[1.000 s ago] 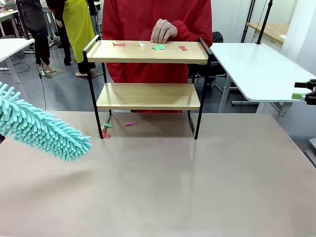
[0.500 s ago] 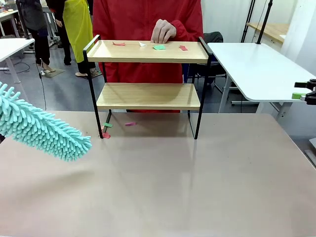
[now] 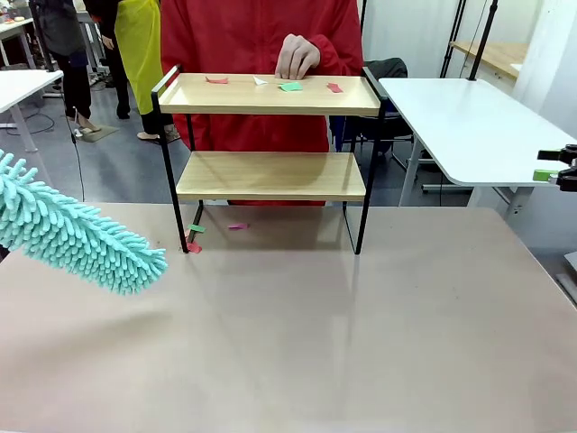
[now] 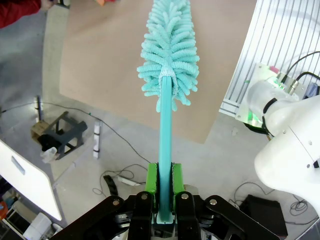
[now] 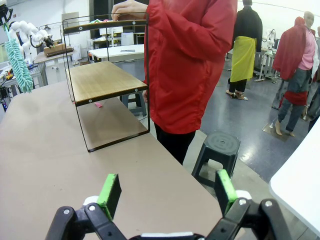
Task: Clean the shelf.
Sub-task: Clean the specific section of the Shelf indicated by the human with the Duster.
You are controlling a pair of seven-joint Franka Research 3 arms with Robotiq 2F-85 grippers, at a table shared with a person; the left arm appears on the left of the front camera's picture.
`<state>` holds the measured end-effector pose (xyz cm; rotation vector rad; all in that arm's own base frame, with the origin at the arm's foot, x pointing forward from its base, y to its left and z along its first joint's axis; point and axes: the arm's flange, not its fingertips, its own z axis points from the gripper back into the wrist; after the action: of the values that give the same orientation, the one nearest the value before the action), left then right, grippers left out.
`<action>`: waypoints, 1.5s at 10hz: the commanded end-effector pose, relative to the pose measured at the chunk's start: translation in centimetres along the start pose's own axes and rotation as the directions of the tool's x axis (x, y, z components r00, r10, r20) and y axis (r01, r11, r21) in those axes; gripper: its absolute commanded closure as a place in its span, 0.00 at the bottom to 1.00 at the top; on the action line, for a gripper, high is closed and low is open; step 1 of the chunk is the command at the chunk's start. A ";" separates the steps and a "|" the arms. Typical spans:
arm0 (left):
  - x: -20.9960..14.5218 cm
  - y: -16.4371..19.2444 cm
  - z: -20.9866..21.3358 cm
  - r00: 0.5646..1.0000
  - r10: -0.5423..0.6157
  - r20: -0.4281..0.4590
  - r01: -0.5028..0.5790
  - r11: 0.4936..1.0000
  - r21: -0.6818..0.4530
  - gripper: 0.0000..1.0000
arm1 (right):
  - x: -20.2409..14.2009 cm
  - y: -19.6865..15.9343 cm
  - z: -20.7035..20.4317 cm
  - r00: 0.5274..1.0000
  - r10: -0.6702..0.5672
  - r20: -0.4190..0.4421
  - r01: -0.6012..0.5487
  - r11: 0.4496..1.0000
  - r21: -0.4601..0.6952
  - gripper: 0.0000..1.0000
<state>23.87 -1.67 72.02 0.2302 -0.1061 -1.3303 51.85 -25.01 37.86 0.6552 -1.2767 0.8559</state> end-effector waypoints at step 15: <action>17.2 3.7 2.2 0.362 0.113 0.925 -0.479 0.874 0.081 0.86 | 0.8 0.0 -0.1 1.000 -0.004 -0.015 0.004 1.000 -0.012 0.00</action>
<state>28.80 -15.70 73.03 -0.2845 -1.2968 -0.9643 51.86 -24.99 37.86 0.6555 -1.2768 0.8562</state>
